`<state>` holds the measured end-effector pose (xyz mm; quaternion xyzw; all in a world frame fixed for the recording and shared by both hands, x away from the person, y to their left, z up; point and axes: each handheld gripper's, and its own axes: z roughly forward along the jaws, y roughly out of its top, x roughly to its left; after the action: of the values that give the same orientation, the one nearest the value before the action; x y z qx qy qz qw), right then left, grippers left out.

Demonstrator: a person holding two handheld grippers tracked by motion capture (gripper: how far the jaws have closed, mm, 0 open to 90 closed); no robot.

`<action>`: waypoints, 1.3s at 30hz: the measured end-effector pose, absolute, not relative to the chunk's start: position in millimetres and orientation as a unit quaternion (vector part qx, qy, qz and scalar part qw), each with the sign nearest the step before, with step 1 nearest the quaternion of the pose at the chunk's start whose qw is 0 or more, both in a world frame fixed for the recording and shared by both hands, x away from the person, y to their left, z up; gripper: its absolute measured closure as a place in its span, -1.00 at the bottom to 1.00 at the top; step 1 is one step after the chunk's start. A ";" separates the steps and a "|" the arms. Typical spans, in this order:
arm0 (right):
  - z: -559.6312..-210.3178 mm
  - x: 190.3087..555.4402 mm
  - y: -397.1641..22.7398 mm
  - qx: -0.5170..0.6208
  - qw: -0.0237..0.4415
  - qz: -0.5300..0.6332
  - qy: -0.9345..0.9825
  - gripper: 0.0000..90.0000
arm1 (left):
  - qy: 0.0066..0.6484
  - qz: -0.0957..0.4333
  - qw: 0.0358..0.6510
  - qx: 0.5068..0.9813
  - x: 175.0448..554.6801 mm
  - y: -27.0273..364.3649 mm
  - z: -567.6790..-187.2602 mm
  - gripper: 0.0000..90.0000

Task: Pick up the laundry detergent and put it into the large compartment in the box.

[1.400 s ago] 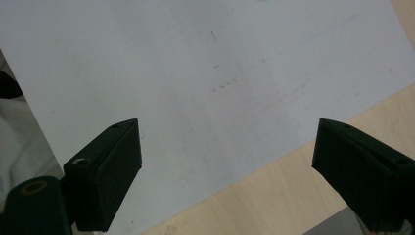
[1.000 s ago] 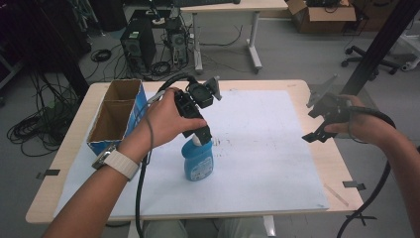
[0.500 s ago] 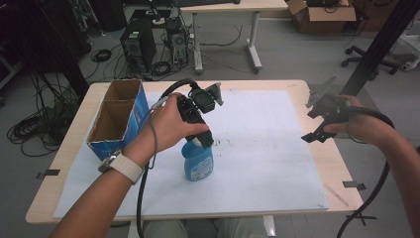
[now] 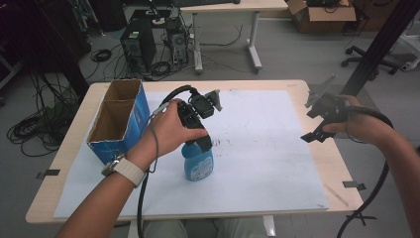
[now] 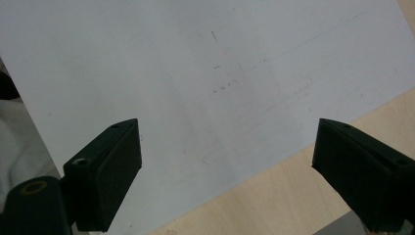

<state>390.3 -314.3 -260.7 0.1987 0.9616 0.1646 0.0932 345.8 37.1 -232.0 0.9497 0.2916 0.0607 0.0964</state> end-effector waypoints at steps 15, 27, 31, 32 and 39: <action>-262.0 391.4 -312.5 0.198 0.092 0.164 0.962 -0.75 | 0.282 0.064 0.094 0.953 345.2 34.3 -243.9 -0.81; -264.7 392.3 -312.3 0.198 0.090 0.165 0.962 -0.75 | 0.281 0.060 0.087 0.954 346.7 31.9 -254.8 -0.81; -265.9 391.9 -312.7 0.199 0.089 0.166 0.962 -0.75 | 0.284 0.060 0.084 0.953 348.4 32.9 -259.1 -0.81; -265.9 391.9 -312.7 0.199 0.089 0.166 0.962 -0.75 | 0.284 0.060 0.084 0.953 348.4 32.9 -259.1 -0.81; -267.0 391.8 -314.1 0.200 0.090 0.168 0.961 -0.75 | 0.285 0.055 0.083 0.953 350.6 34.6 -267.0 -0.81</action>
<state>391.8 -314.1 -267.0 0.2001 0.9612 0.1676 0.0896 350.6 34.6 -267.0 0.9534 0.2849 0.0545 0.0831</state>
